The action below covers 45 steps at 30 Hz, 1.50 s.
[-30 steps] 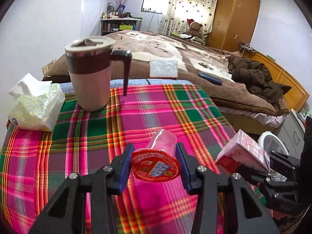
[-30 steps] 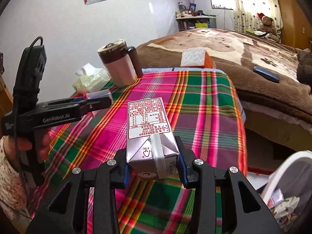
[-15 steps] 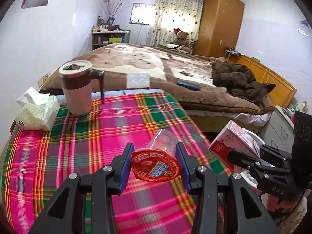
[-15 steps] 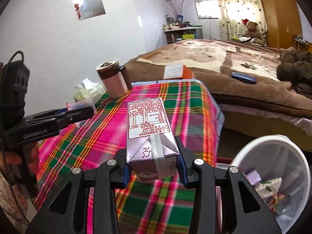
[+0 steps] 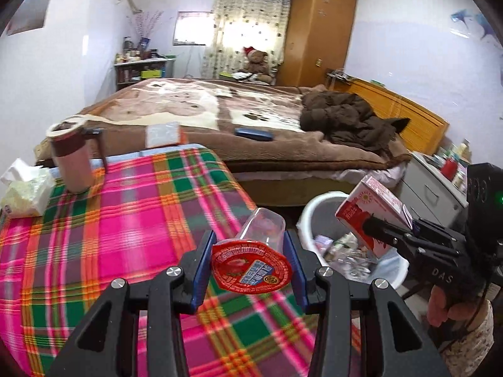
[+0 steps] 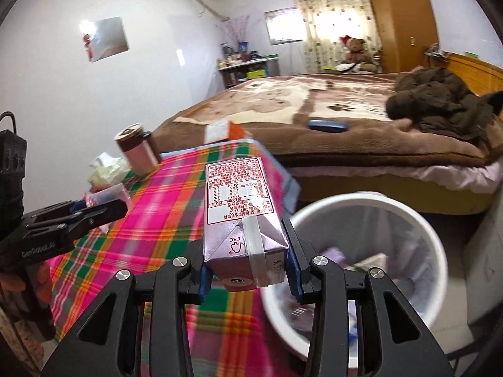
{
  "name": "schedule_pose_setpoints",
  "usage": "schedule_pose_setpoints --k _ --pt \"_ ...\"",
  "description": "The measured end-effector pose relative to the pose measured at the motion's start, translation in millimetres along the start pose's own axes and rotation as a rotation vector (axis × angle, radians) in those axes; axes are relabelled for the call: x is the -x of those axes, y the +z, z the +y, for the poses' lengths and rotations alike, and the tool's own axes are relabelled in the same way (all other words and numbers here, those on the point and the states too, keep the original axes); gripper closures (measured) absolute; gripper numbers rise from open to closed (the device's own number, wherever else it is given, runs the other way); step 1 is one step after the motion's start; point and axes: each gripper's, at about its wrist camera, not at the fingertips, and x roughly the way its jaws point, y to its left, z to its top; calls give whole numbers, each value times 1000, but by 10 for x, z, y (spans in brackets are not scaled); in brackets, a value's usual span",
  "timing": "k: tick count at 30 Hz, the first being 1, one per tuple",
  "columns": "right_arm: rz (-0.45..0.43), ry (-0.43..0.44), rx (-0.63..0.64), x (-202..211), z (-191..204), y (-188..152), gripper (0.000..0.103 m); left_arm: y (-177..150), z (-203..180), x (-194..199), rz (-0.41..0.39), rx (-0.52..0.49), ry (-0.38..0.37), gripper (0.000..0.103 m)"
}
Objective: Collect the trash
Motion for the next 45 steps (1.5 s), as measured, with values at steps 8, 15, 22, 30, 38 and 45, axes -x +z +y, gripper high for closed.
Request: schedule_pose_setpoints --k 8,15,22,30,38,45 --pt "-1 -126 -75 146 -429 -55 63 -1 -523 -250 32 -44 -78 58" --pt "47 -235 -104 133 -751 -156 63 -44 -916 -604 89 -69 -124 57" --pt "84 -288 -125 86 -949 -220 63 -63 -1227 -838 122 -92 -134 57" --pt "112 -333 -131 75 -1089 -275 63 -41 -1357 -955 131 -90 -134 33" --pt "88 -324 -137 150 -1041 -293 37 -61 -1289 -896 121 -76 -96 24" --pt "64 -302 -126 202 -880 -289 37 -105 -1163 -708 84 -62 -31 24"
